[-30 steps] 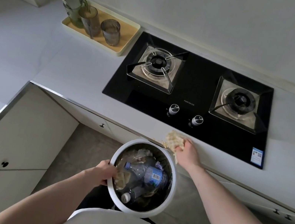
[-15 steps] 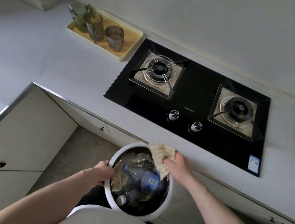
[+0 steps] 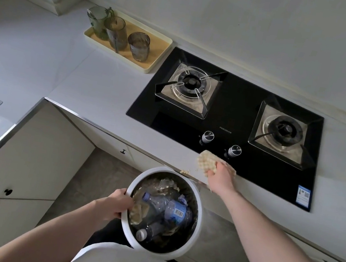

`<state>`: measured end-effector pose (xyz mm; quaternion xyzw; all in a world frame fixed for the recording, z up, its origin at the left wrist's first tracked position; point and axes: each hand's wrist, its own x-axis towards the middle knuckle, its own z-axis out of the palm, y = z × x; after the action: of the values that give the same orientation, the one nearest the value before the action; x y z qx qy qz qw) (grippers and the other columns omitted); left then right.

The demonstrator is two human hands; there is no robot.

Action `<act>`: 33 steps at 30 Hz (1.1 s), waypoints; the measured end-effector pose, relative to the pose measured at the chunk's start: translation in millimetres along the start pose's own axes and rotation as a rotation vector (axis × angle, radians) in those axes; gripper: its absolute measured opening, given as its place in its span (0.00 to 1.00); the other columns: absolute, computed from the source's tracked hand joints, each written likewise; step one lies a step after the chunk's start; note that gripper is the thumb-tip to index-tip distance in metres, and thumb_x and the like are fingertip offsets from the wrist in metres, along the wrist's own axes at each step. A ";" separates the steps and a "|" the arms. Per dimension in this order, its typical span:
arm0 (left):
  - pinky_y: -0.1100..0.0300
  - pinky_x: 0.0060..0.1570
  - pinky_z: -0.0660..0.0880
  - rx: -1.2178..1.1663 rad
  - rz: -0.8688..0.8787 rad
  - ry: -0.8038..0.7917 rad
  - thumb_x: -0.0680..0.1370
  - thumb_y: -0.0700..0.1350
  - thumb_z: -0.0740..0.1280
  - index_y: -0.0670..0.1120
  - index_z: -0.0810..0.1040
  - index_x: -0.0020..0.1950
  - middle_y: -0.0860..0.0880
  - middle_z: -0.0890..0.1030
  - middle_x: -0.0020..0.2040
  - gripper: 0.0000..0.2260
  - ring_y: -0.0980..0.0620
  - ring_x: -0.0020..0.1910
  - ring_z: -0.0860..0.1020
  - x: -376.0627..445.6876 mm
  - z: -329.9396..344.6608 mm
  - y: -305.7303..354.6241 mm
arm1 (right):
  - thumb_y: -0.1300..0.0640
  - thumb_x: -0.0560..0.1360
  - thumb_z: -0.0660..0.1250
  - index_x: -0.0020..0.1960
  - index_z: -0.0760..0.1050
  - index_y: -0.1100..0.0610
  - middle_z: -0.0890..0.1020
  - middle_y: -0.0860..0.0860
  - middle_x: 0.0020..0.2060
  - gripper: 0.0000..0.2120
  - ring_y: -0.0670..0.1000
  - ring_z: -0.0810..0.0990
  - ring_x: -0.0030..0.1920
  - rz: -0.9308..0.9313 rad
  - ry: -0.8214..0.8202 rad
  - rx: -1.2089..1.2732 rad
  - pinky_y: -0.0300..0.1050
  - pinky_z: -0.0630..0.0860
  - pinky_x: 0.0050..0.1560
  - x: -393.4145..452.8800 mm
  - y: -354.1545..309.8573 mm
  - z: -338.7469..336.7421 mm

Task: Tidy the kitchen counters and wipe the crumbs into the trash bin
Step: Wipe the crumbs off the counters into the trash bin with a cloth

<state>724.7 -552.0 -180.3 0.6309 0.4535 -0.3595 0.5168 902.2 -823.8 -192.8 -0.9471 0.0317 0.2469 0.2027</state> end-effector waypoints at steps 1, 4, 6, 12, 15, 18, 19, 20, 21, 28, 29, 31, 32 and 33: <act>0.61 0.27 0.77 -0.001 0.002 0.002 0.74 0.31 0.62 0.42 0.77 0.53 0.41 0.80 0.44 0.12 0.45 0.39 0.81 0.3 -0.9 -1.1 | 0.57 0.81 0.63 0.74 0.69 0.58 0.71 0.54 0.72 0.21 0.56 0.69 0.73 0.007 0.025 0.012 0.55 0.68 0.73 -0.8 -7.9 6.4; 0.59 0.29 0.77 -0.010 0.007 0.009 0.73 0.32 0.63 0.43 0.77 0.52 0.41 0.81 0.44 0.11 0.45 0.40 0.82 0.4 -2.5 -2.9 | 0.58 0.81 0.62 0.74 0.69 0.56 0.70 0.52 0.73 0.21 0.55 0.67 0.74 -0.051 0.036 -0.001 0.55 0.64 0.76 -9.4 -34.9 23.5; 0.57 0.31 0.79 -0.008 0.008 0.016 0.73 0.33 0.64 0.45 0.77 0.52 0.42 0.82 0.45 0.11 0.44 0.42 0.82 2.3 -3.1 -4.5 | 0.60 0.80 0.62 0.74 0.69 0.57 0.71 0.51 0.72 0.22 0.54 0.68 0.72 -0.154 -0.071 -0.040 0.54 0.64 0.76 -22.5 -50.6 36.4; 0.50 0.41 0.84 -0.034 -0.001 -0.030 0.65 0.33 0.65 0.43 0.80 0.53 0.39 0.85 0.46 0.17 0.41 0.45 0.85 5.3 -8.8 -7.7 | 0.65 0.76 0.61 0.55 0.75 0.50 0.79 0.49 0.51 0.13 0.51 0.78 0.52 -0.281 -0.627 -0.086 0.43 0.74 0.51 -86.8 -75.5 31.8; 0.54 0.37 0.83 -0.058 0.008 -0.042 0.67 0.34 0.67 0.44 0.80 0.53 0.41 0.85 0.44 0.15 0.43 0.42 0.85 0.8 -13.1 -9.6 | 0.61 0.80 0.61 0.61 0.73 0.51 0.76 0.45 0.53 0.12 0.49 0.76 0.54 -0.226 -0.574 0.066 0.42 0.73 0.54 -95.7 -60.8 12.4; 0.54 0.38 0.82 -0.087 -0.001 -0.048 0.65 0.35 0.67 0.43 0.81 0.53 0.41 0.85 0.42 0.18 0.43 0.40 0.85 1.4 -19.6 -16.0 | 0.60 0.79 0.65 0.54 0.77 0.49 0.83 0.44 0.52 0.08 0.49 0.81 0.54 -0.128 -0.367 0.306 0.51 0.78 0.61 -75.2 -38.9 -9.6; 0.53 0.38 0.82 -0.100 -0.004 -0.045 0.63 0.35 0.67 0.43 0.80 0.53 0.41 0.84 0.42 0.19 0.42 0.40 0.85 2.8 -22.0 -19.0 | 0.60 0.78 0.65 0.51 0.79 0.49 0.85 0.44 0.50 0.08 0.48 0.82 0.53 -0.112 -0.289 0.376 0.53 0.78 0.61 -67.1 -32.6 -17.2; 0.52 0.38 0.82 -0.109 -0.005 -0.043 0.62 0.35 0.67 0.43 0.80 0.53 0.40 0.84 0.42 0.20 0.41 0.41 0.85 2.8 -24.3 -21.6 | 0.60 0.78 0.66 0.52 0.80 0.49 0.85 0.44 0.49 0.08 0.48 0.83 0.53 -0.090 -0.215 0.436 0.53 0.79 0.61 -58.7 -27.9 -25.7; 0.51 0.39 0.83 -0.116 -0.002 -0.045 0.62 0.34 0.67 0.42 0.80 0.53 0.40 0.85 0.42 0.20 0.40 0.42 0.85 2.2 -26.3 -23.8 | 0.60 0.78 0.65 0.55 0.81 0.49 0.85 0.44 0.51 0.10 0.47 0.83 0.54 -0.070 -0.143 0.482 0.51 0.79 0.61 -50.2 -23.1 -33.3; 0.56 0.33 0.79 -0.163 -0.015 0.012 0.72 0.27 0.61 0.39 0.79 0.54 0.41 0.81 0.38 0.16 0.44 0.35 0.81 -7.2 -38.6 -41.8 | 0.56 0.79 0.64 0.64 0.76 0.58 0.78 0.52 0.59 0.15 0.53 0.77 0.57 -0.008 0.069 0.182 0.46 0.73 0.53 -3.4 -6.0 -32.5; 0.57 0.33 0.79 -0.160 -0.019 0.017 0.72 0.27 0.61 0.39 0.78 0.55 0.40 0.81 0.38 0.15 0.44 0.34 0.81 -8.8 -40.1 -43.6 | 0.56 0.79 0.64 0.65 0.75 0.59 0.76 0.53 0.61 0.16 0.56 0.76 0.60 -0.016 0.046 0.083 0.49 0.74 0.55 -1.1 -6.2 -24.9; 0.59 0.30 0.77 -0.139 -0.023 0.031 0.73 0.28 0.61 0.40 0.78 0.54 0.42 0.79 0.37 0.14 0.46 0.33 0.80 -12.8 -41.6 -44.4 | 0.56 0.79 0.63 0.69 0.73 0.60 0.72 0.54 0.68 0.20 0.58 0.73 0.66 -0.025 0.063 -0.046 0.53 0.72 0.65 -2.0 -12.4 -7.9; 0.60 0.29 0.76 -0.135 -0.028 0.037 0.73 0.28 0.61 0.41 0.78 0.53 0.42 0.79 0.37 0.14 0.46 0.34 0.79 -14.0 -41.6 -44.5 | 0.57 0.79 0.62 0.70 0.72 0.61 0.70 0.54 0.71 0.21 0.58 0.70 0.70 -0.029 0.072 -0.064 0.54 0.69 0.70 -5.0 -18.6 2.4; 0.60 0.29 0.77 -0.137 -0.029 0.035 0.74 0.28 0.61 0.41 0.78 0.53 0.41 0.80 0.38 0.14 0.46 0.34 0.80 -14.8 -40.9 -43.9 | 0.57 0.79 0.62 0.71 0.71 0.60 0.69 0.54 0.73 0.21 0.57 0.67 0.73 -0.037 0.063 -0.075 0.56 0.65 0.74 -9.8 -26.1 13.5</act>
<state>677.8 -512.6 -172.4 0.5935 0.4950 -0.3241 0.5456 891.6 -794.8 -189.3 -0.9618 0.0111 0.2140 0.1706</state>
